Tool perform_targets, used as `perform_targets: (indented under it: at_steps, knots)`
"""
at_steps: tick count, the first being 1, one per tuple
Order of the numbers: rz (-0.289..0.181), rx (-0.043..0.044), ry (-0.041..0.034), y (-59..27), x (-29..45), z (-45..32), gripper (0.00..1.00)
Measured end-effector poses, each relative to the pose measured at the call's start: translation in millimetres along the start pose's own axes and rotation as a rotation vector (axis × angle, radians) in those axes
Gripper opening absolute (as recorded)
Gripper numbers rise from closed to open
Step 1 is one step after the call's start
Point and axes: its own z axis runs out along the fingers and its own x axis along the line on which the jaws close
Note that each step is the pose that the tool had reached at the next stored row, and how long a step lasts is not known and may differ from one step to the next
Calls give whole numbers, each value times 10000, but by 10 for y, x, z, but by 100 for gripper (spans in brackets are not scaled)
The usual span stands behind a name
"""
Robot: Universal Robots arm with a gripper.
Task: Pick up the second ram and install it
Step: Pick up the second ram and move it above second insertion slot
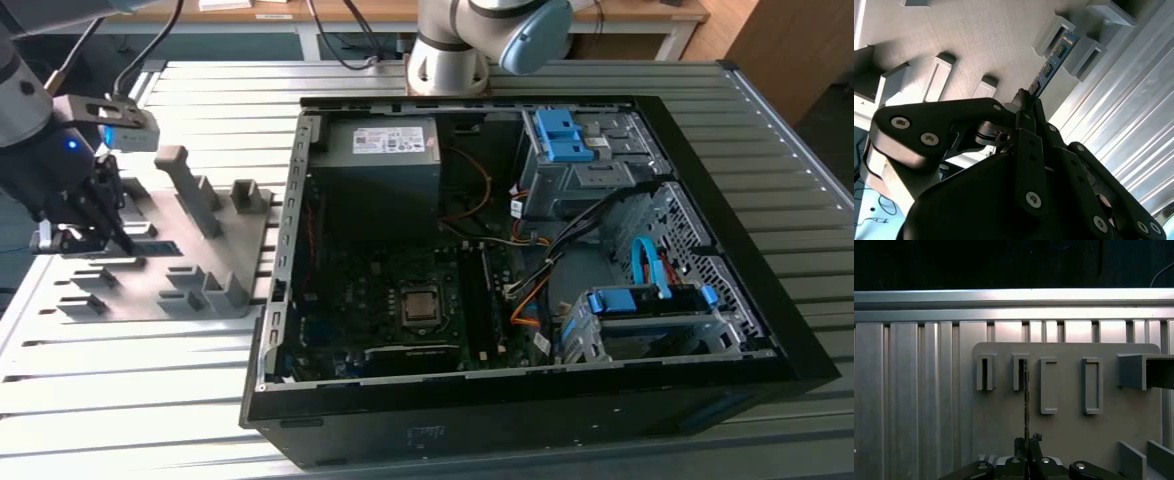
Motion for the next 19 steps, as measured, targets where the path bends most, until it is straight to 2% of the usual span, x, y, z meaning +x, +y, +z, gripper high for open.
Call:
perform_targets:
  at_steps: [19]
  knots:
    - [0,-2,-64,0,-3,-248,14]
